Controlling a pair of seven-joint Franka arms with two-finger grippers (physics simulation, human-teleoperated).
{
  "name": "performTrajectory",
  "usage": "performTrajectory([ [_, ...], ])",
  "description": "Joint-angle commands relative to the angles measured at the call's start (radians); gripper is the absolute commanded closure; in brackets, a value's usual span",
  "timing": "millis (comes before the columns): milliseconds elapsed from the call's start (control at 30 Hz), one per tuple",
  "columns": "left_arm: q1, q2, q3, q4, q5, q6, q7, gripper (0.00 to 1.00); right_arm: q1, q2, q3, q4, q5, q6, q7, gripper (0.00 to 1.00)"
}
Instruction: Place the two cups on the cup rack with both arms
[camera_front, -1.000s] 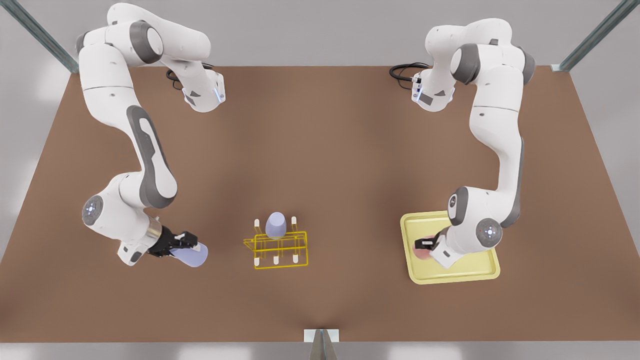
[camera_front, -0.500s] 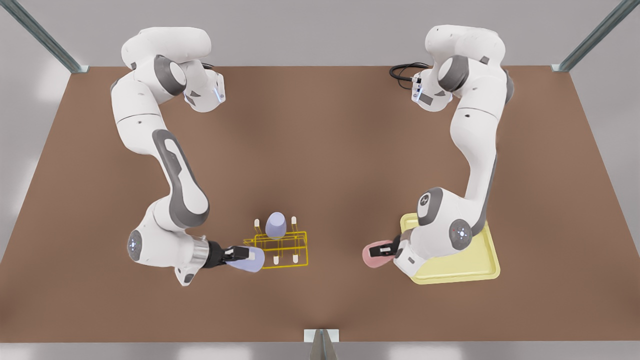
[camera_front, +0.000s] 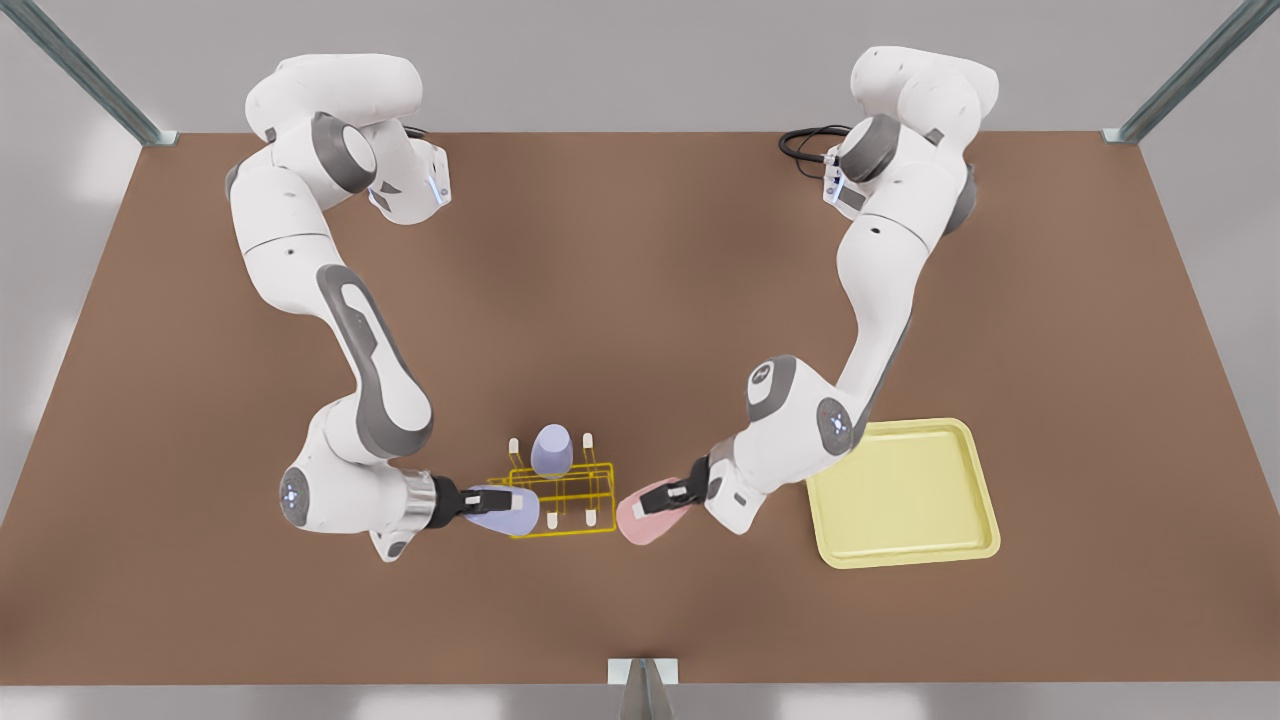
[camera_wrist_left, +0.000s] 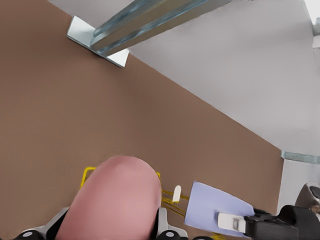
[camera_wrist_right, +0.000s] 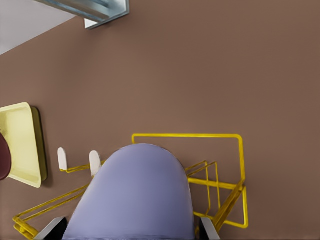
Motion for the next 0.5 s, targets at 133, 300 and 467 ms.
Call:
performTrajectory([
  [133, -0.058, 0.037, -0.005, 0.014, -0.007, 0.086, -0.15, 0.18, 0.002, 0.0, 0.002, 0.002, 0.006, 0.0, 0.084, 0.0],
  [300, -0.081, 0.061, -0.002, 0.016, -0.005, 0.14, -0.144, 0.17, 0.002, 0.003, 0.005, 0.014, 0.008, 0.002, 0.084, 0.0],
  [467, -0.09, 0.086, 0.001, 0.019, -0.001, 0.178, -0.143, 0.16, -0.02, -0.103, -0.009, -0.001, -0.291, -0.061, 0.087, 0.0],
])
